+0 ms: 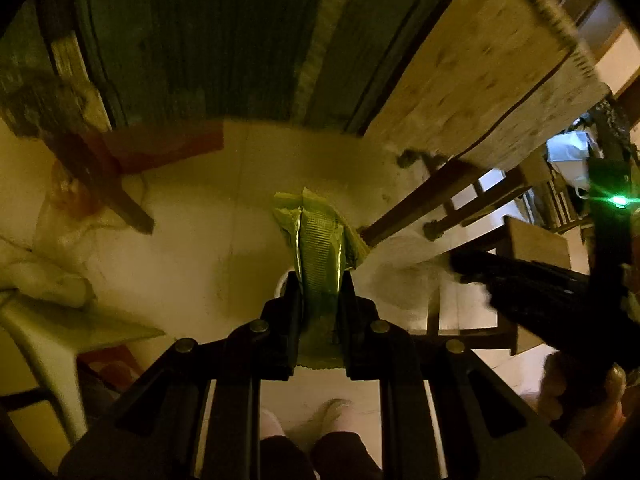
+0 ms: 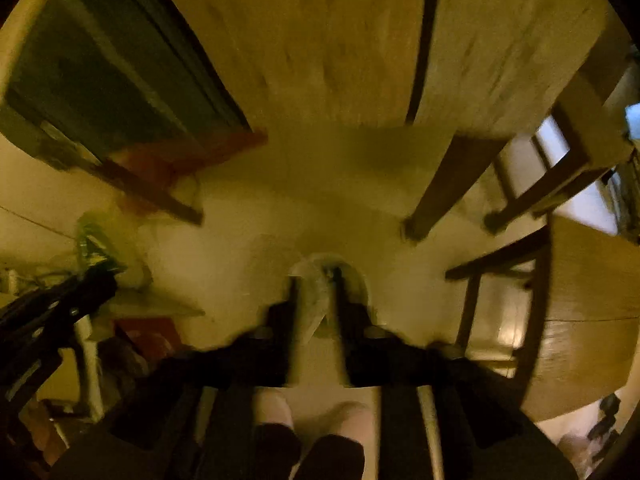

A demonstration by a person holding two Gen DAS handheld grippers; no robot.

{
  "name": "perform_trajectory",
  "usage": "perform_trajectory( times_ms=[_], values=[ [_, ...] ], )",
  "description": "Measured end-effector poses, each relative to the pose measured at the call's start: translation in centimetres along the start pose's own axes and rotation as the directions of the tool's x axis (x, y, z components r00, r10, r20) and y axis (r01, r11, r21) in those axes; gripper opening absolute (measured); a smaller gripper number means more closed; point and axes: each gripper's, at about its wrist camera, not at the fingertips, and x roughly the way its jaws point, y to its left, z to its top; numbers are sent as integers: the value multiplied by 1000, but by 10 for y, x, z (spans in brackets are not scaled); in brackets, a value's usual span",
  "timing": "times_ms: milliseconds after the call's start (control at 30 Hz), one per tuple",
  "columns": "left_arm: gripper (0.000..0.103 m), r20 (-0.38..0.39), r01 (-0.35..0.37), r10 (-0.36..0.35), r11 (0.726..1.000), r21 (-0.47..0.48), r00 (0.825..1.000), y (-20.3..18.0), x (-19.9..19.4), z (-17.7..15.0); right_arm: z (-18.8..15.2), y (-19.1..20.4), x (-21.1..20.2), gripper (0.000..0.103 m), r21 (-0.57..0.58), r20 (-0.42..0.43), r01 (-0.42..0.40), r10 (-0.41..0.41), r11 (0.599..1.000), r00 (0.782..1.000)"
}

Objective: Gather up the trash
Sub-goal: 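Open the left tool over the bin while the right tool releases the clear tray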

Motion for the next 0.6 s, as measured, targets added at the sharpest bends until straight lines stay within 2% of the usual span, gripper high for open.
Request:
perform_trajectory(
  times_ms=[167,300,600],
  values=[
    [16,-73,6,-8,1000,-20,997,5,53,-19,-11,-18,34,42,23,-20,6,-5,1000,1000],
    [17,-126,37,-40,999,-26,991,0,89,-28,-17,-30,33,42,42,-20,15,-14,999,1000],
    [22,-194,99,-96,995,6,976,-26,158,-29,-17,-45,28,42,53,7,25,-26,998,1000]
  ],
)
